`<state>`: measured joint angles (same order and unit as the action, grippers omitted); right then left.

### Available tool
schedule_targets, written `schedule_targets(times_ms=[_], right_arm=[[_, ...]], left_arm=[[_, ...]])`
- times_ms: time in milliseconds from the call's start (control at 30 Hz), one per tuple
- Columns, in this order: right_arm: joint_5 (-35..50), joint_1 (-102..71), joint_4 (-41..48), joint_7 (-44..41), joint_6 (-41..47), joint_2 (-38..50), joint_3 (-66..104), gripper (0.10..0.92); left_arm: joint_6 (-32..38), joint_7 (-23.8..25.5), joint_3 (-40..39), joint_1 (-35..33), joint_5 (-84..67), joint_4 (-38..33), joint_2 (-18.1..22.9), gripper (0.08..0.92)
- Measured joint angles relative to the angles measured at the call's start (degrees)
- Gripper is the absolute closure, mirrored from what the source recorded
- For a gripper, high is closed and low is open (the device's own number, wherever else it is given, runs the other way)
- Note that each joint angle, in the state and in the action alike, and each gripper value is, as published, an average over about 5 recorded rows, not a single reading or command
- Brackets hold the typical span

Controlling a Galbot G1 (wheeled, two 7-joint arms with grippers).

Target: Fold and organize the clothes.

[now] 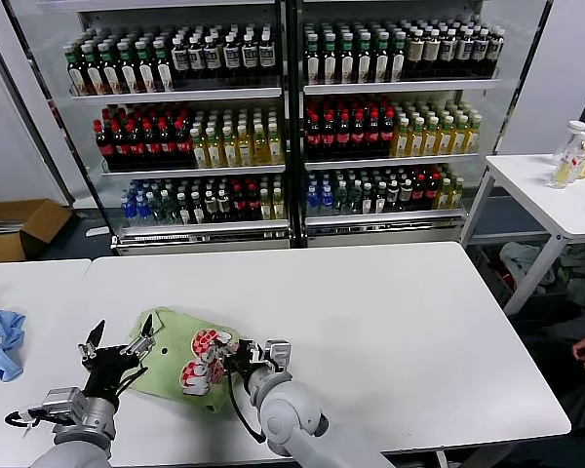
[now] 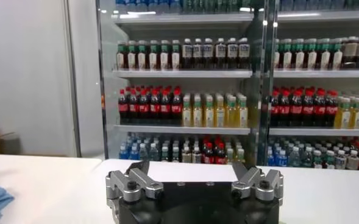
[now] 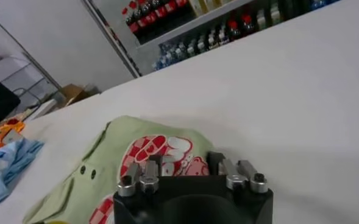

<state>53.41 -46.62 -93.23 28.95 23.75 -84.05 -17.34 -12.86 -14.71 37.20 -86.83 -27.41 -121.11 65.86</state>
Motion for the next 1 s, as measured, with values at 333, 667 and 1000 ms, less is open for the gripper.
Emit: schedule_targets(times_ms=[333, 667, 1000], right_arm=[[0.76, 2.27, 2.77, 0.99, 0.8, 0.04, -0.82, 0.813], [-4.67, 6.13, 5.72, -2.91, 3.37, 2.76, -0.98, 0.908], [-13.44, 14.76, 9.83, -14.87, 5.66, 8.97, 0.16, 0.908]], left_arm=[[0.1, -0.06, 0.42, -0.11, -0.35, 0.03, 0.07, 0.177], [0.18, -0.1, 0.69, -0.35, -0.75, -0.27, -0.18, 0.177], [0.15, 0.02, -0.25, -0.46, -0.47, -1.07, -0.37, 0.177]])
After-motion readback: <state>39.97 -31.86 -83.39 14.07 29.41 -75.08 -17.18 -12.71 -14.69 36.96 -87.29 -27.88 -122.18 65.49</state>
